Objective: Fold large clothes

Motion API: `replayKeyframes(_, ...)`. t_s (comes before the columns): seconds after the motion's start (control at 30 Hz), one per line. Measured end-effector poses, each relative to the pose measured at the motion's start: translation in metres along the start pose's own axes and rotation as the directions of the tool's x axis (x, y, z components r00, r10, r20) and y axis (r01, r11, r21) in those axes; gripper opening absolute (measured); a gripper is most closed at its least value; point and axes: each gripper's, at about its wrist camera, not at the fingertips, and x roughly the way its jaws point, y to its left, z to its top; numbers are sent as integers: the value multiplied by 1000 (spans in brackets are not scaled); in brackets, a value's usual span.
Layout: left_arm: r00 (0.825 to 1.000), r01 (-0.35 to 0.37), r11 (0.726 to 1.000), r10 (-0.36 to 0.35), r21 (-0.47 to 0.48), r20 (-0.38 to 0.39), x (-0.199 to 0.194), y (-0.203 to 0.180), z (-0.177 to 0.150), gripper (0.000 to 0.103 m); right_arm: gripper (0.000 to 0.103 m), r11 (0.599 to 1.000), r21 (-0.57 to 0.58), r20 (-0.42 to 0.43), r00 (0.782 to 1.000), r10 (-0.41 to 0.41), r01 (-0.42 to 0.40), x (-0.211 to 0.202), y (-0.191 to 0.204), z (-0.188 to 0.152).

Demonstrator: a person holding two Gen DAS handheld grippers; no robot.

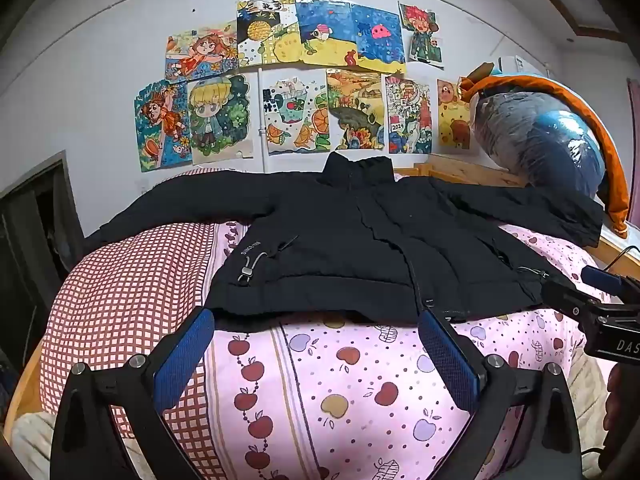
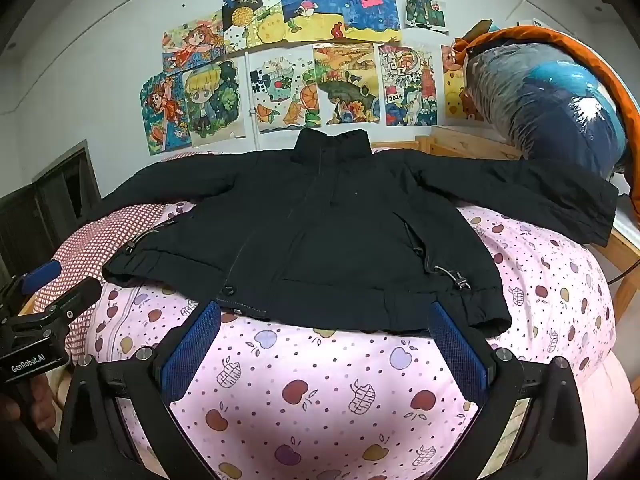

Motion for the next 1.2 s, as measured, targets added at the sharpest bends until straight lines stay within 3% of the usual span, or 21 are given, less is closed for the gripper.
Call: replayKeyframes(1.2,1000,-3,1000,3,9,-10,3,-6,-4,103,102,1000,17,-24,1000,4,-3,10,-10,-15)
